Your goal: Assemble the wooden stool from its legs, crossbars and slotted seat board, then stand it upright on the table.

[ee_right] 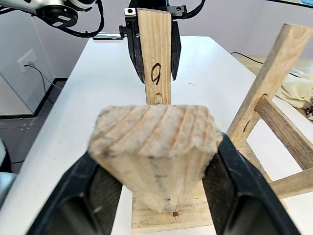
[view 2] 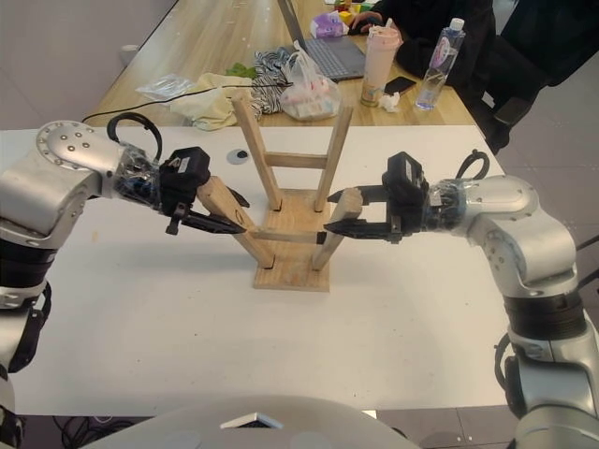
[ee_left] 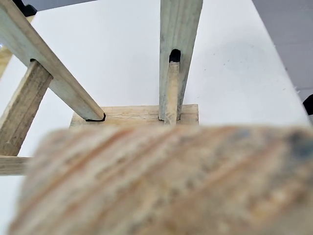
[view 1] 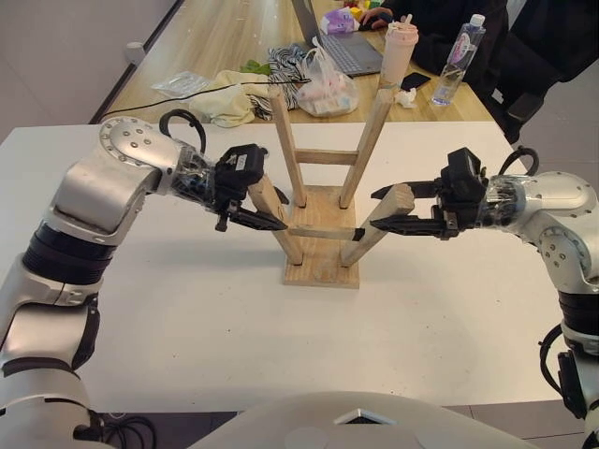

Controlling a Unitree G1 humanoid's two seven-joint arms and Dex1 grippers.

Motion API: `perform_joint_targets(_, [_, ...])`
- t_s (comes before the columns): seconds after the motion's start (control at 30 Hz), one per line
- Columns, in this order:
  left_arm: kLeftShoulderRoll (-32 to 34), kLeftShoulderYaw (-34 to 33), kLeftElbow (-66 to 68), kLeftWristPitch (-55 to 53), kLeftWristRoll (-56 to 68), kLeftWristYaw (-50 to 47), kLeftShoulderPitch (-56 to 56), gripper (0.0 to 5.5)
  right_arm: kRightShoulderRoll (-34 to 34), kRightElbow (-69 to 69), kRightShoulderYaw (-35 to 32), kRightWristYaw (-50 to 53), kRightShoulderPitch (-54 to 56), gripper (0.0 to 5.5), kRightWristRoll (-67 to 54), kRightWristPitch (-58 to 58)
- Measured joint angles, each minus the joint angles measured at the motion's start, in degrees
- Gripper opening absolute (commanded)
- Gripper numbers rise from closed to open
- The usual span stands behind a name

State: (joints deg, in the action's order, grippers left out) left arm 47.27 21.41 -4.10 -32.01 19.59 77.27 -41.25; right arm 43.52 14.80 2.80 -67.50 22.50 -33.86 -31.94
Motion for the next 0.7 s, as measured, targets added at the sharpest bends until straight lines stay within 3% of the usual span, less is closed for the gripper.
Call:
perform_joint_targets(0.2, [-1.2,2.02,6.64,8.88,-0.51,0.04,-1.76,2.02,-0.25,-0.17,0.08,2.03,0.01,2.08,1.78,0.69])
perform_joint_targets(0.23, [-1.45,2.02,7.35,9.79,-0.51,0.03,-1.7,2.39,-0.34,-0.25,0.17,2.39,0.02,2.08,2.1,0.83])
perform_joint_targets(0.27, [-1.7,2.01,8.01,10.57,-0.52,-0.09,-1.68,2.55,-0.48,-0.38,0.3,2.84,0.07,2.44,2.4,1.03])
perform_joint_targets(0.4, [-6.19,0.85,8.85,14.24,-3.4,-12.95,2.01,3.25,-5.91,-2.54,4.93,6.42,0.31,3.04,4.78,0.65])
perform_joint_targets(0.5, [-7.16,-0.23,7.94,14.05,-6.95,-21.08,7.58,3.25,-7.15,-3.59,6.12,6.55,1.07,3.04,4.83,0.74])
perform_joint_targets(0.57, [-8.01,2.0,10.97,9.4,-9.65,-24.16,17.7,3.25,-7.07,-4.14,6.85,5.77,2.04,3.04,4.94,1.24])
perform_joint_targets(0.7, [-11.45,-7.26,10.8,8.66,-6.77,-30.41,20.34,3.25,-10.09,-6.98,4.35,7.23,2.74,3.04,0.69,-3.36])
